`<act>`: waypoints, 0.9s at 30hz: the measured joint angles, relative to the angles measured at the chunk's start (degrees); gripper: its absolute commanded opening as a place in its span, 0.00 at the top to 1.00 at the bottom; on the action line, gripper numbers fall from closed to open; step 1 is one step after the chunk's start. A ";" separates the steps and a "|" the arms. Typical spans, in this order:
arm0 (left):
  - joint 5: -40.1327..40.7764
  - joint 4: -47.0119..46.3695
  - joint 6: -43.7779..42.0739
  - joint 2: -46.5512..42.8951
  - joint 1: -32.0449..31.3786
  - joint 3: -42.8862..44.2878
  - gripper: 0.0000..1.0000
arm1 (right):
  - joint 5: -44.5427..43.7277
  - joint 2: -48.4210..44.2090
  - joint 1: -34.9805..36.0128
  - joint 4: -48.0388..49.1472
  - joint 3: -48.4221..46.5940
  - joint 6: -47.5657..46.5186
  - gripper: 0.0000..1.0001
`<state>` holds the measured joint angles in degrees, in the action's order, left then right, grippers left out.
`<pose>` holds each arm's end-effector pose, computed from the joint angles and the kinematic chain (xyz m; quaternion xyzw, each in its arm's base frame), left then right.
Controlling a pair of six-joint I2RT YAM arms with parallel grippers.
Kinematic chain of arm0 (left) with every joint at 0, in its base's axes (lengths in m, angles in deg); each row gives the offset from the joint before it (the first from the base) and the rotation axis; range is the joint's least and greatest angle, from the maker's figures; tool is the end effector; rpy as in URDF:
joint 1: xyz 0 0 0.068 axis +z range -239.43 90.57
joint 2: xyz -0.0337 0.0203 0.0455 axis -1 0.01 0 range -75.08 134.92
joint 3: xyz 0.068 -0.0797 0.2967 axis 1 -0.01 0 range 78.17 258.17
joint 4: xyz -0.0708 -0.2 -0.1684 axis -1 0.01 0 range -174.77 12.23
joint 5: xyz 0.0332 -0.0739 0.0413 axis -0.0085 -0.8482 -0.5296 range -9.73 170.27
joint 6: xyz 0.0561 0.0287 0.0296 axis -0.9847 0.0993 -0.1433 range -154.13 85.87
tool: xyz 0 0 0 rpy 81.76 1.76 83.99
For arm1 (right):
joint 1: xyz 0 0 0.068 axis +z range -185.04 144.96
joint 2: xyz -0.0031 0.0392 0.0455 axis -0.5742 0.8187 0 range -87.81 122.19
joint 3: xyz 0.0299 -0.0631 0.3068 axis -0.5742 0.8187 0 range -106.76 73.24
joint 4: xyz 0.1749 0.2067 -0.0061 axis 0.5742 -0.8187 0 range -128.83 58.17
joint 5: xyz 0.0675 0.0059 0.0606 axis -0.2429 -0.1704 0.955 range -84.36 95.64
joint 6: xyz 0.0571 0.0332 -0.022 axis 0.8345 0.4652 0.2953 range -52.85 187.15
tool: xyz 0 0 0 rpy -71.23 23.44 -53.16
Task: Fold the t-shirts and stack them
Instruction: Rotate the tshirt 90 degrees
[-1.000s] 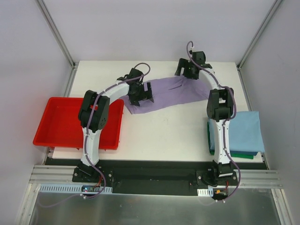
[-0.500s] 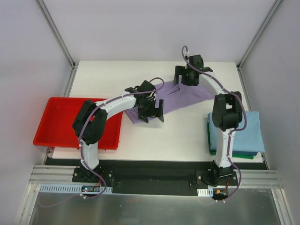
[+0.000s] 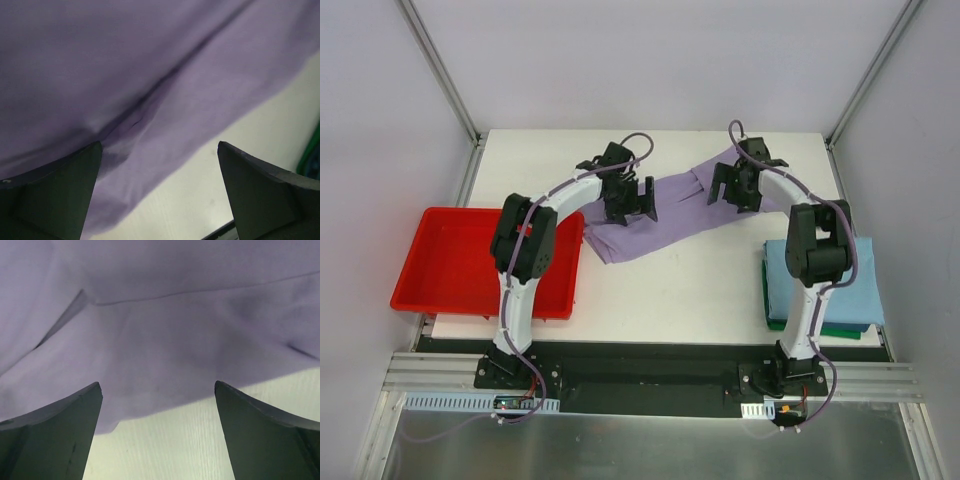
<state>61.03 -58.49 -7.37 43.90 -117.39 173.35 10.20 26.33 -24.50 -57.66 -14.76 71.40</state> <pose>0.4401 -0.2547 0.2364 0.0668 0.9261 -0.2942 0.2266 0.4722 0.0923 0.2324 -0.0648 0.9425 0.0793 0.3180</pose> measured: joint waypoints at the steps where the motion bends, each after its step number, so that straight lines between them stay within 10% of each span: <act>1: -0.11 0.00 -0.02 2.14 1.14 0.04 0.01 | 0.37 2.19 -0.31 -0.63 -1.03 0.02 0.04; 15: -9.66 -6.43 5.64 -1.49 -7.02 -12.35 0.01 | 12.31 36.72 -2.60 -8.33 -52.72 1.57 0.04; 21: -14.86 -5.95 8.61 -2.47 -17.46 -11.26 0.01 | 19.12 38.14 -2.38 -0.26 -53.77 4.02 0.04; 27: -14.75 -6.80 7.72 -8.13 -15.02 -7.23 0.01 | 18.38 26.88 -1.75 -1.66 -43.30 -2.05 0.04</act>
<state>46.28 -65.28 0.35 35.77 -132.41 166.12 28.58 53.22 -26.25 -59.32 -58.06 69.34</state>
